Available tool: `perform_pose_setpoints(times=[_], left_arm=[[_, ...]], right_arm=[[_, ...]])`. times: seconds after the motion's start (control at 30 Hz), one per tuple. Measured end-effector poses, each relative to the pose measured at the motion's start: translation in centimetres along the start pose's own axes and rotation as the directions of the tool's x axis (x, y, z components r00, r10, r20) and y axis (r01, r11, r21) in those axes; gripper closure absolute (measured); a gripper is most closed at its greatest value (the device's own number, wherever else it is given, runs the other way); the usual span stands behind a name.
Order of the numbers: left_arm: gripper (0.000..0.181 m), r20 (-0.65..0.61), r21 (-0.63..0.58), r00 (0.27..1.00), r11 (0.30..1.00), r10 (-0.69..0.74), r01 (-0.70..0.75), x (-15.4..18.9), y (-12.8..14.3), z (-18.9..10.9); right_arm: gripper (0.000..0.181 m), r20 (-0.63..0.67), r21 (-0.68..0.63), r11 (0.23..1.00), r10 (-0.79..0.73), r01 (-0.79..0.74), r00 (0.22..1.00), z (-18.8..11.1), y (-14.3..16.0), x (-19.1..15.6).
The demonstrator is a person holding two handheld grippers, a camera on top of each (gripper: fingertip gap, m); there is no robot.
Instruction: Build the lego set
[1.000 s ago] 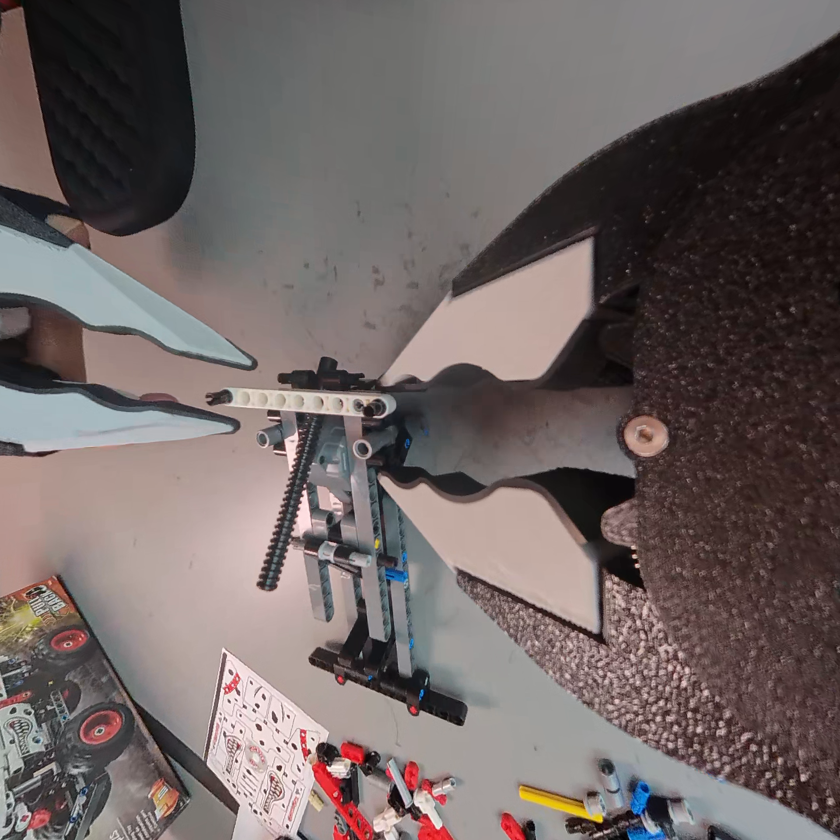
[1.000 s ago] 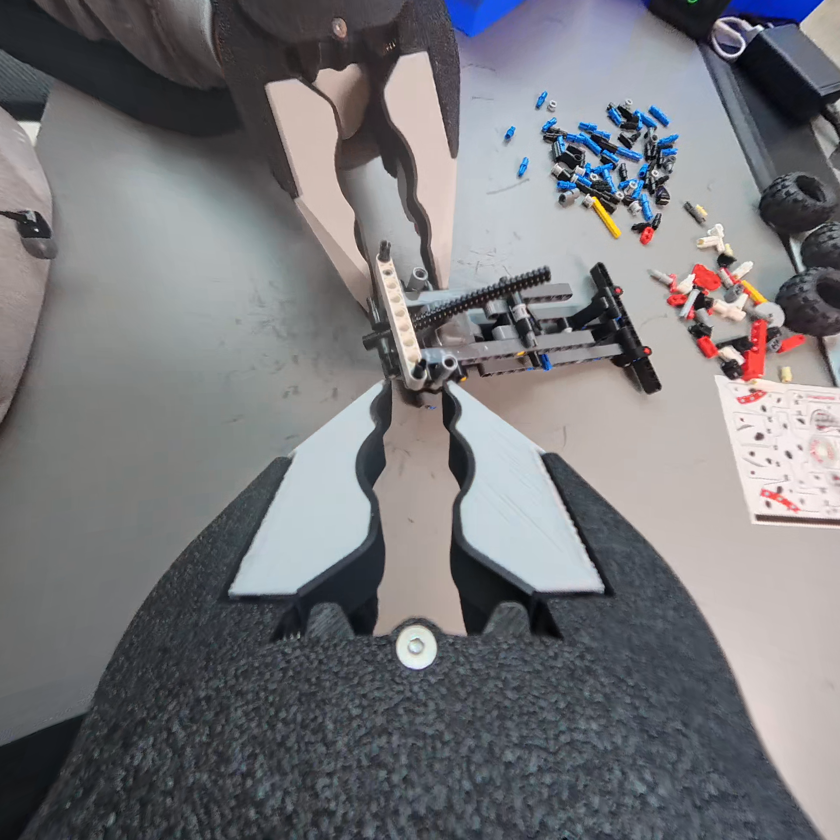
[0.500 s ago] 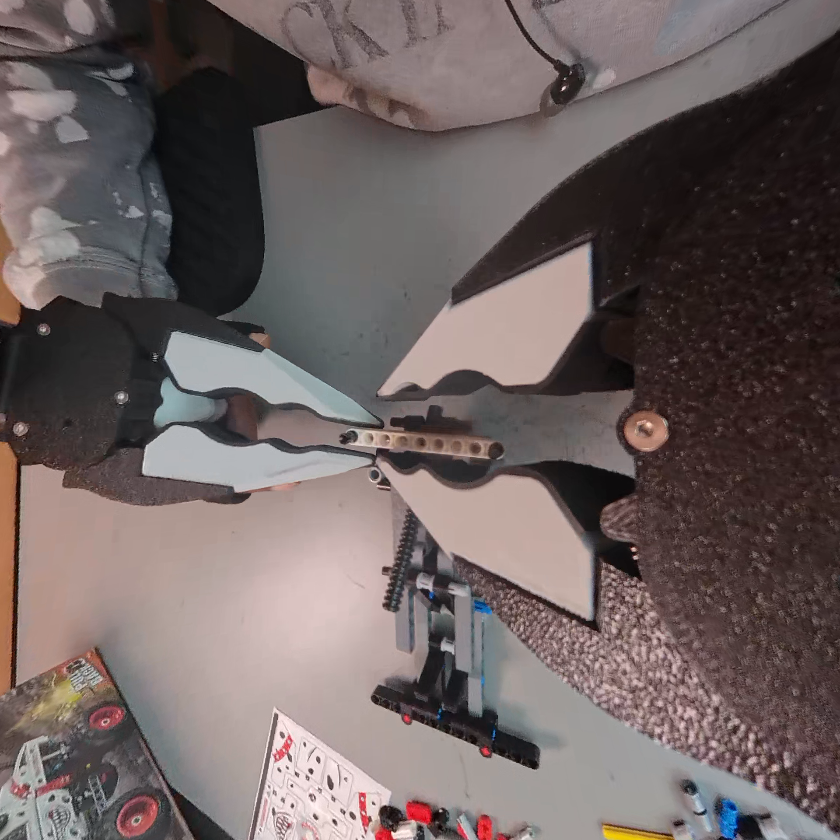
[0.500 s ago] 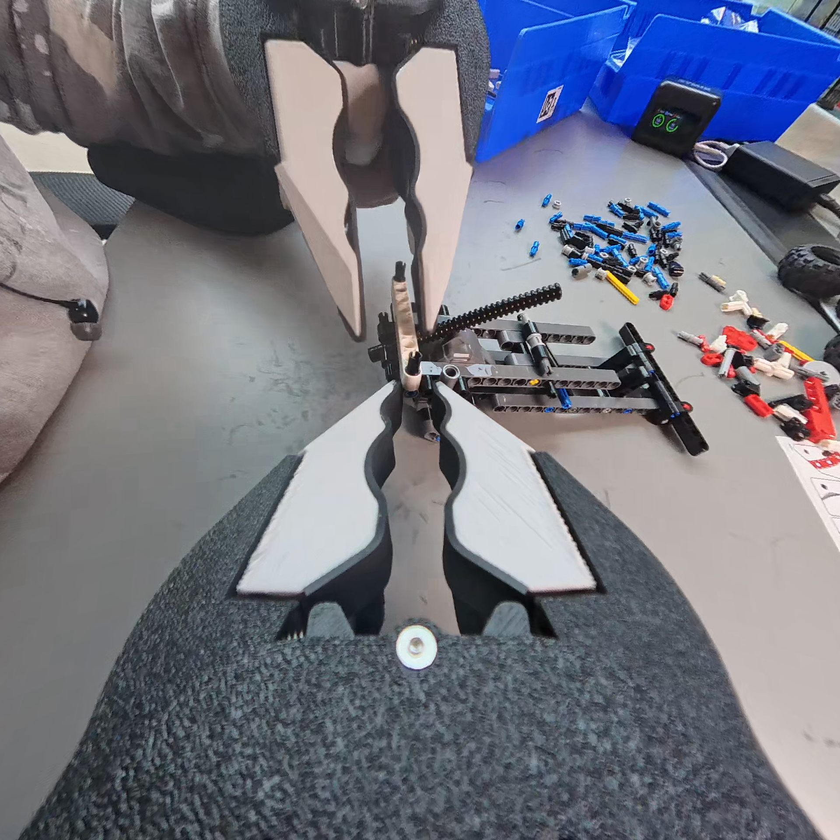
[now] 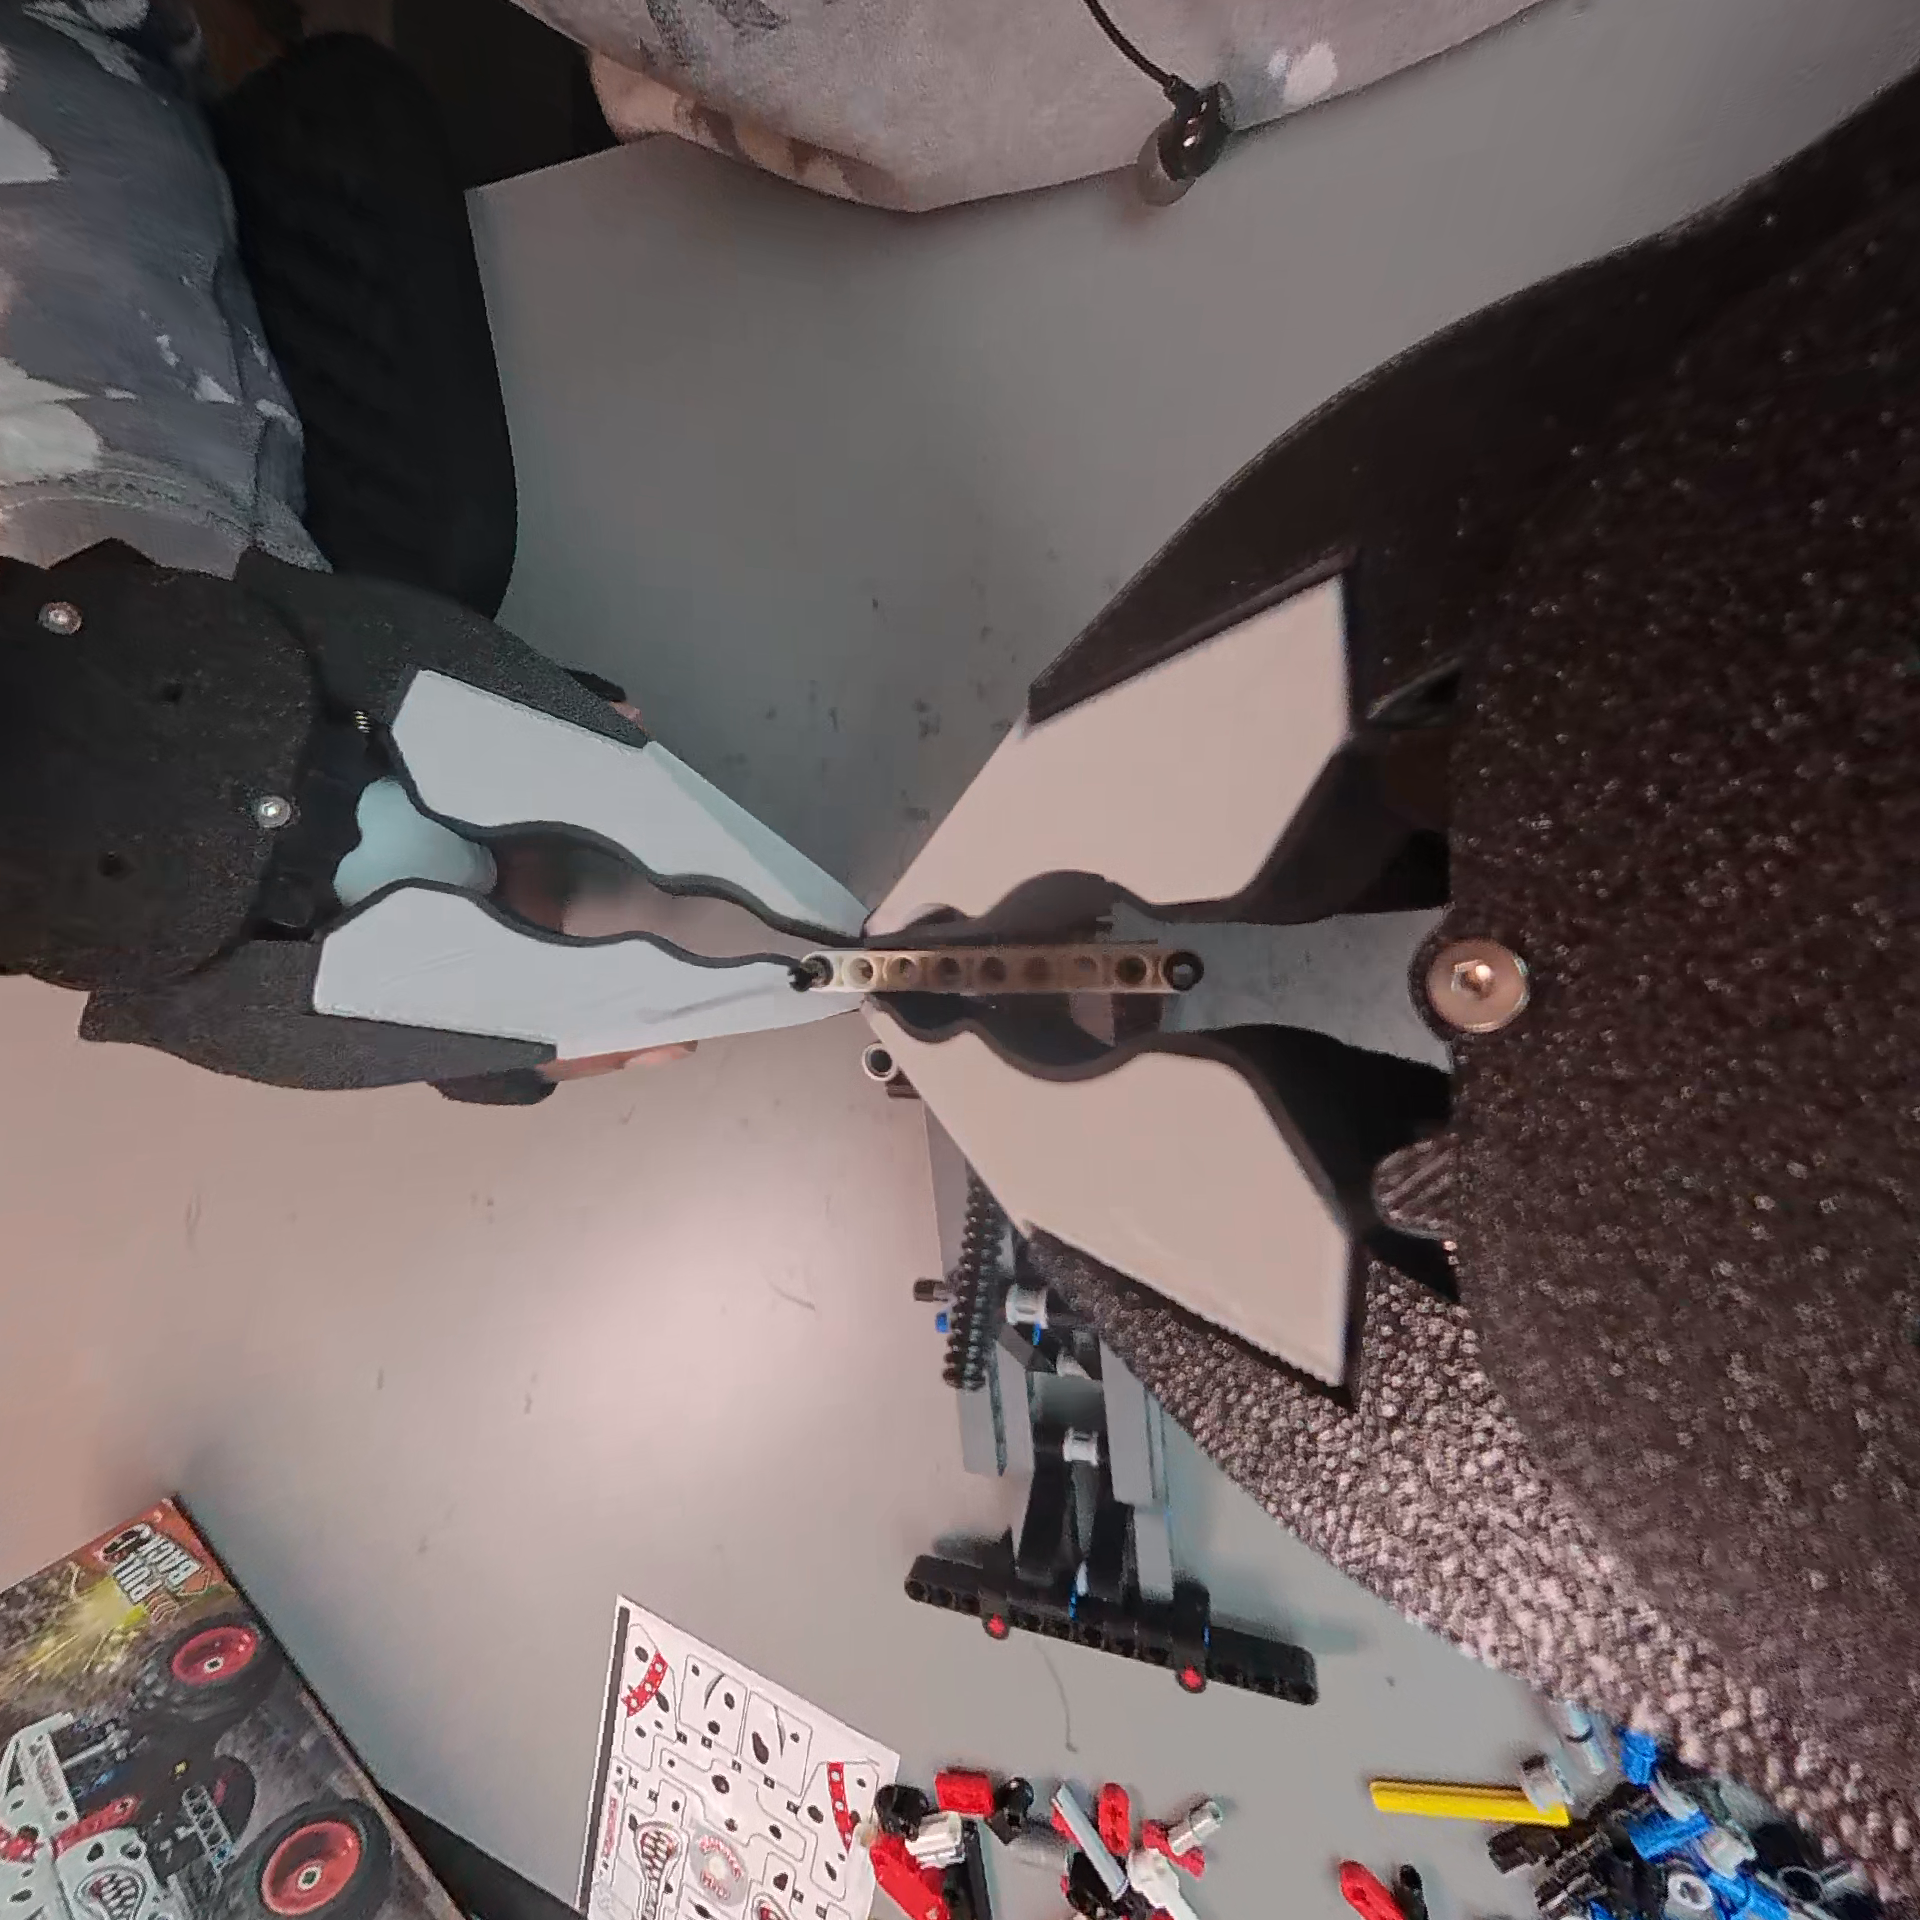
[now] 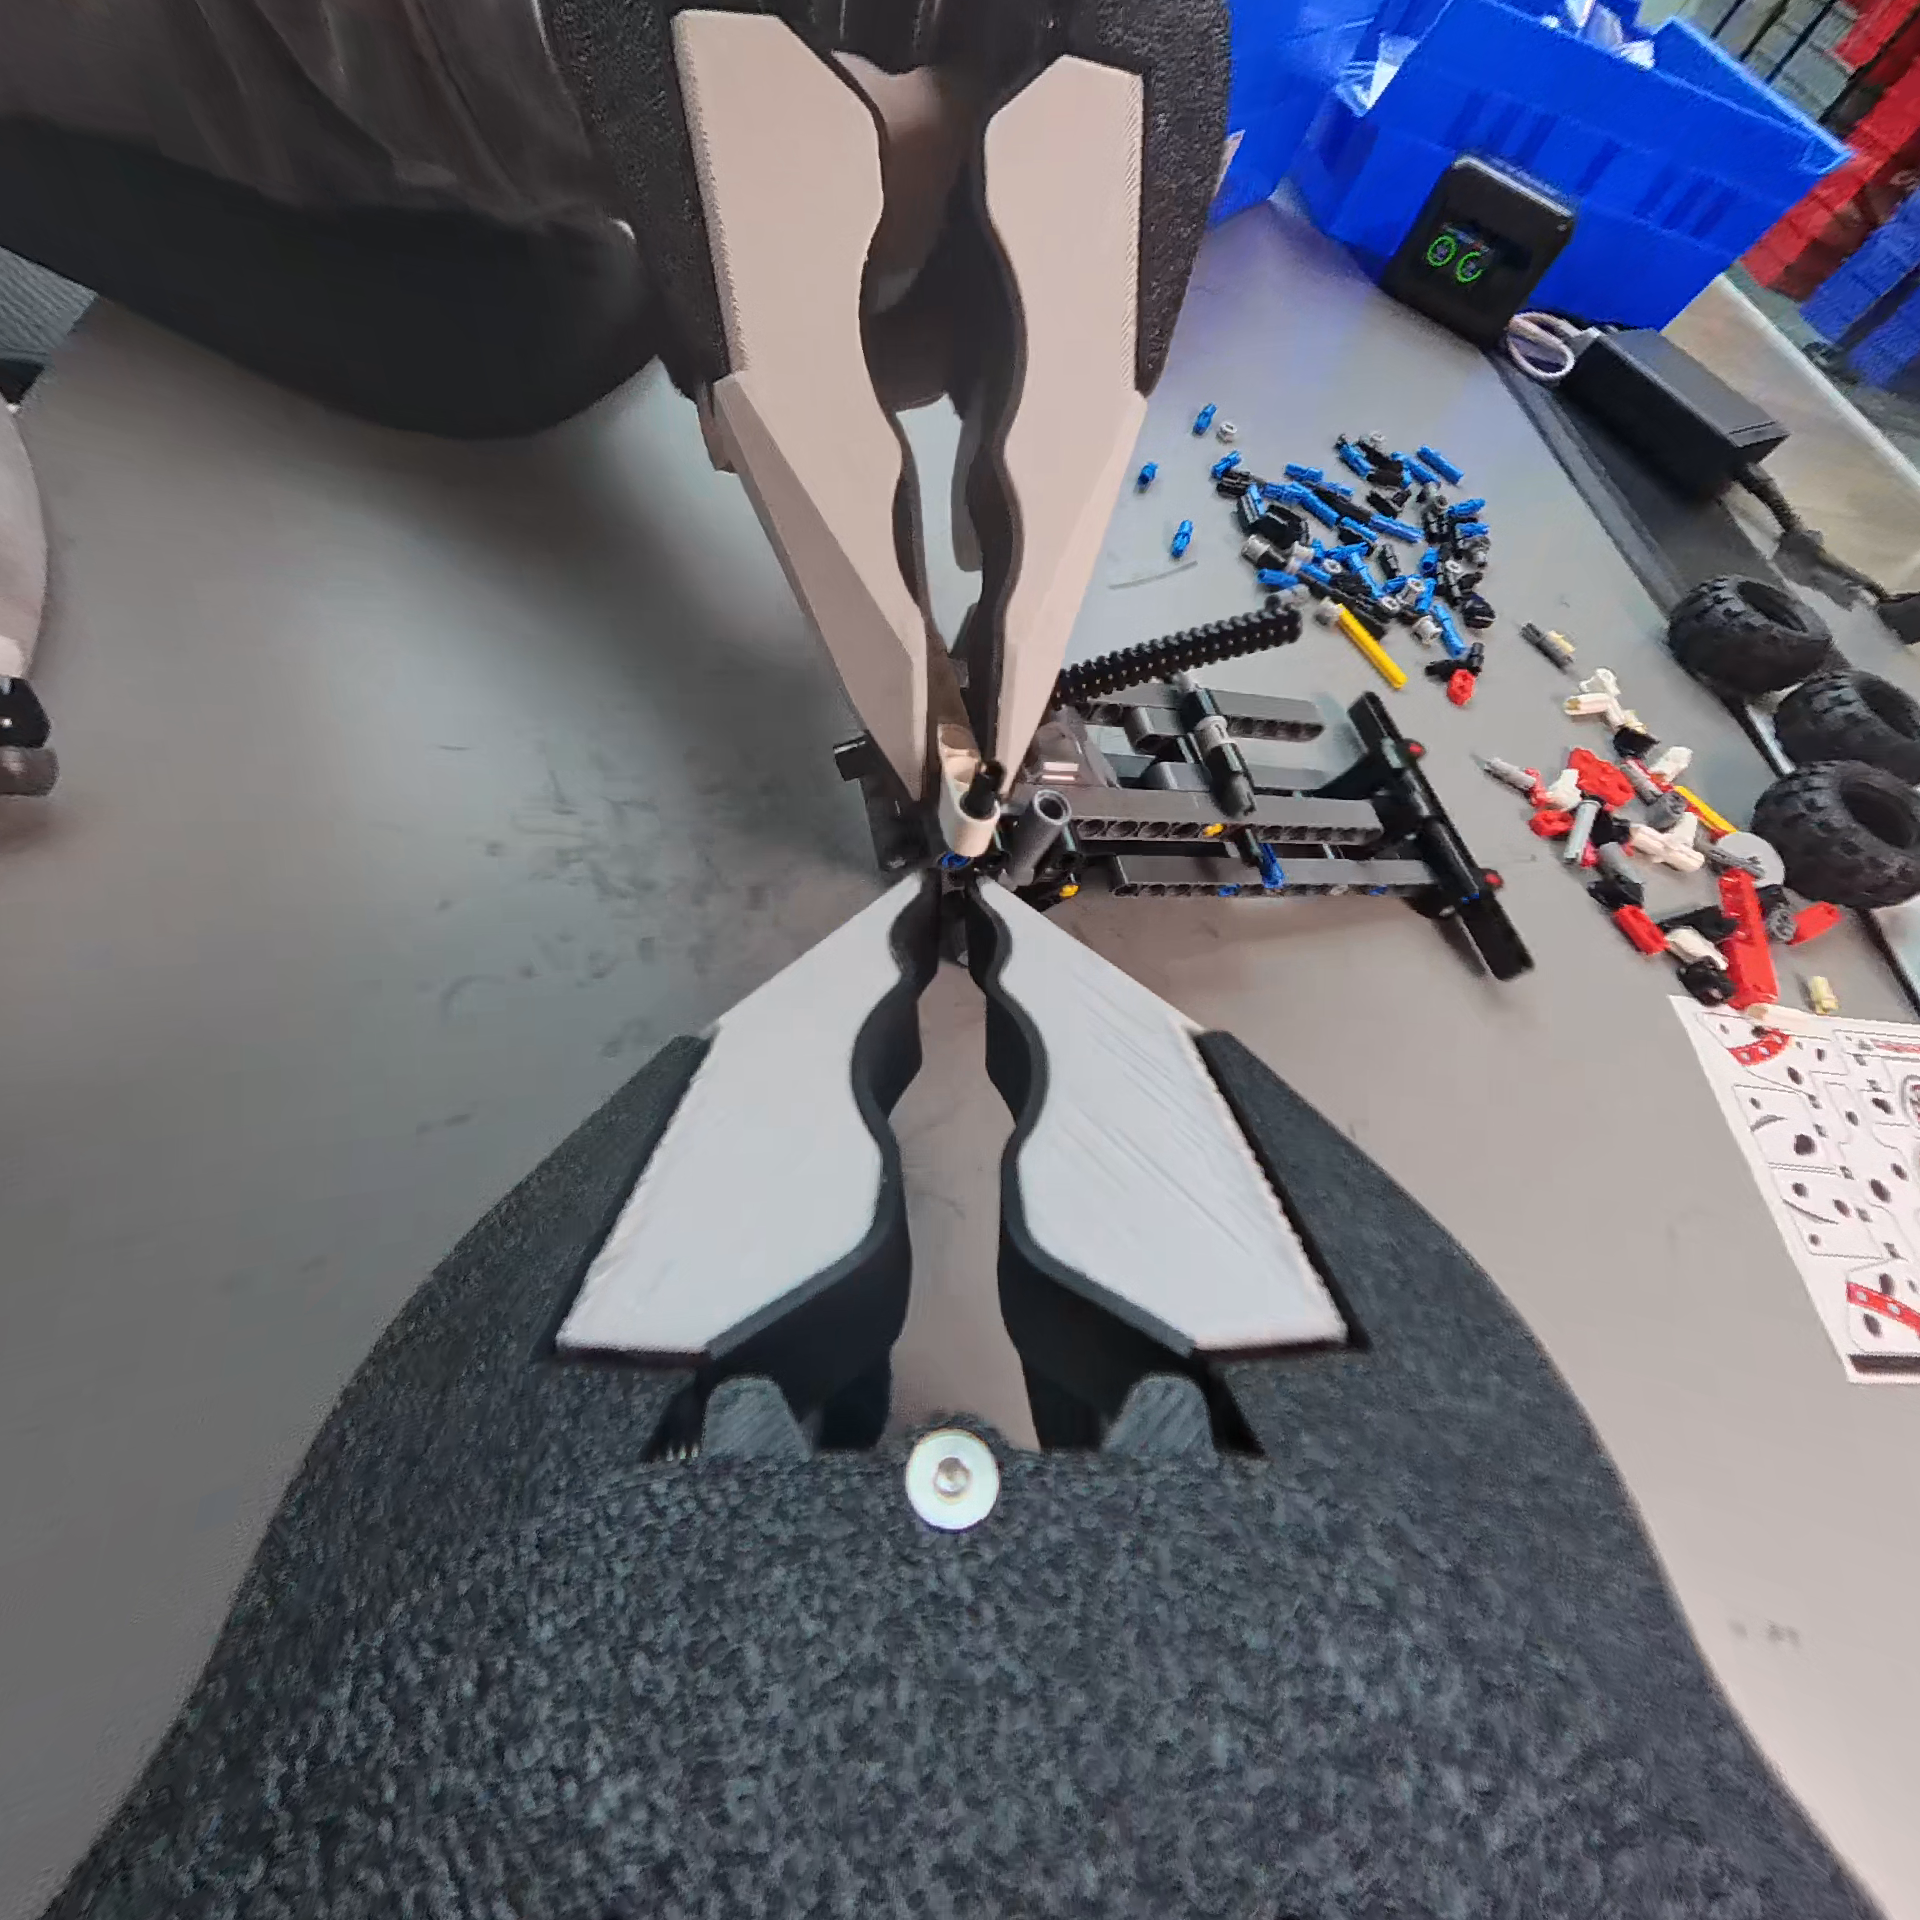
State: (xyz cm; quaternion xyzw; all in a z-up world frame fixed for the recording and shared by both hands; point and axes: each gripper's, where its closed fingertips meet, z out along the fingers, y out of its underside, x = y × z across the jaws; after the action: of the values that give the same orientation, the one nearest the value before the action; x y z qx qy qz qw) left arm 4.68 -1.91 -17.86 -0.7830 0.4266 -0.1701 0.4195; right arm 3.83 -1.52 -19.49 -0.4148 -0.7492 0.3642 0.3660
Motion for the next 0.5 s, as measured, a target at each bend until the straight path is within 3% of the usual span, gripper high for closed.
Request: perform_pose_setpoints(times=[0.5], left_arm=[[0.172,0.017,-0.057,0.999,0.998,0.03,-0.029,0.29,0.71,-0.56]], right_arm=[[0.181,0.009,-0.021,0.987,0.157,-0.157,0.988,0.81,-0.35,-0.17]])
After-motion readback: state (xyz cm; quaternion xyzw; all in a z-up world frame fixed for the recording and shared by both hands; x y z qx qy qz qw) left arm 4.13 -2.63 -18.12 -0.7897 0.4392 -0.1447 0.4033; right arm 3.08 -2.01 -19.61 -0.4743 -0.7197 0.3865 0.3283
